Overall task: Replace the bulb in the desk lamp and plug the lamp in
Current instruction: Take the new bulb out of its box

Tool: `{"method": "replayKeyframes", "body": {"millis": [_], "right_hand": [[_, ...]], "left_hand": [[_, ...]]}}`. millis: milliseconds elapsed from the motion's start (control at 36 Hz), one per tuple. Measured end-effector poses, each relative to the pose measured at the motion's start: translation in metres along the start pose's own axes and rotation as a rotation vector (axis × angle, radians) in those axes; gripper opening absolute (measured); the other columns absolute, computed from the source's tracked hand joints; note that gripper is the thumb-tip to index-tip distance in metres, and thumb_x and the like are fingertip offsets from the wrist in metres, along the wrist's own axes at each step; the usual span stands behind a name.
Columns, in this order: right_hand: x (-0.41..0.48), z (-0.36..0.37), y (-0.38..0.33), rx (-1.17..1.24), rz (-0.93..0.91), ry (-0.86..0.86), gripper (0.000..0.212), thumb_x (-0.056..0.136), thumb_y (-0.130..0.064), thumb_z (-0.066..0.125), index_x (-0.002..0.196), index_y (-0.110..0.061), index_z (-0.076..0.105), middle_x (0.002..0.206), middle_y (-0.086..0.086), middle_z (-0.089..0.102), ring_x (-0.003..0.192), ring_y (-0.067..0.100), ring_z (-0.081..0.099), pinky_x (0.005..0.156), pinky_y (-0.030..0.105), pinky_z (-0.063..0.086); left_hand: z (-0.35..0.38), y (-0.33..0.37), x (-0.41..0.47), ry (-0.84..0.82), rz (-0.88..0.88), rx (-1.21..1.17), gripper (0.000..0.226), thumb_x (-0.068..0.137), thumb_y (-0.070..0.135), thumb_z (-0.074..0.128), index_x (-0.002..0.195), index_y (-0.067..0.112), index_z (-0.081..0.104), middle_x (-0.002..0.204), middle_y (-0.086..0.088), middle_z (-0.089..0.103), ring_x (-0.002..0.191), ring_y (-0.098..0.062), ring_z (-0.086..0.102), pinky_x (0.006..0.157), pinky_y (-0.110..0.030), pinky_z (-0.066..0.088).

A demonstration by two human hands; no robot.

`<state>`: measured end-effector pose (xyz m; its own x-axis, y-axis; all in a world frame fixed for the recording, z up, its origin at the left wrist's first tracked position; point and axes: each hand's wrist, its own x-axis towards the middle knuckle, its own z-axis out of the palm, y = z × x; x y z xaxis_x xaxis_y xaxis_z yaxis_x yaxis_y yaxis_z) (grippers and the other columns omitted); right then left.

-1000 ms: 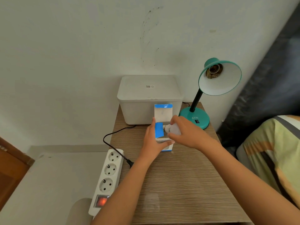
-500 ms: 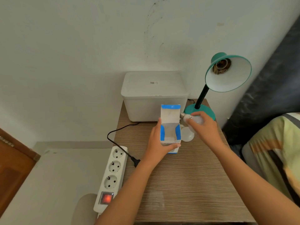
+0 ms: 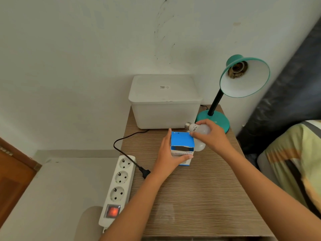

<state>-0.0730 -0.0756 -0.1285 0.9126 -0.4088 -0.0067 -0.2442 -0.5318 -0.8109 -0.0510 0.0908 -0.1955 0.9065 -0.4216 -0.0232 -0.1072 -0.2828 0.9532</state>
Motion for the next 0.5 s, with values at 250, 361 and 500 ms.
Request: {"method": "replayKeyframes", "body": {"millis": [250,361,500], "right_hand": [[-0.023,0.026,0.003,-0.075,-0.098,0.167,0.053,0.077,-0.031,0.071,0.125,-0.018,0.052,0.120,0.007,0.052,0.109,0.020,0.049,0.084,0.024,0.035],[-0.027,0.031,0.004,-0.068,-0.077,0.160,0.056,0.079,-0.031,0.070,0.129,-0.017,0.049,0.124,0.008,0.049,0.115,0.021,0.047,0.087,0.024,0.036],[-0.023,0.033,0.001,-0.068,-0.059,0.154,0.057,0.078,-0.029,0.071,0.129,-0.017,0.049,0.125,0.009,0.049,0.114,0.021,0.046,0.086,0.024,0.035]], "left_hand": [[-0.009,0.001,-0.002,0.059,0.055,0.095,0.107,0.063,0.036,0.084,0.146,0.032,0.016,0.137,0.006,0.036,0.121,-0.008,0.040,0.098,-0.024,0.040],[-0.011,0.001,-0.003,0.074,0.090,0.156,0.099,0.064,0.041,0.082,0.144,0.031,0.025,0.147,0.001,0.030,0.130,-0.013,0.035,0.103,-0.034,0.042],[-0.014,0.001,-0.001,0.092,0.101,0.193,0.095,0.065,0.044,0.079,0.143,0.033,0.027,0.146,0.001,0.031,0.122,-0.010,0.039,0.095,-0.029,0.048]]}}
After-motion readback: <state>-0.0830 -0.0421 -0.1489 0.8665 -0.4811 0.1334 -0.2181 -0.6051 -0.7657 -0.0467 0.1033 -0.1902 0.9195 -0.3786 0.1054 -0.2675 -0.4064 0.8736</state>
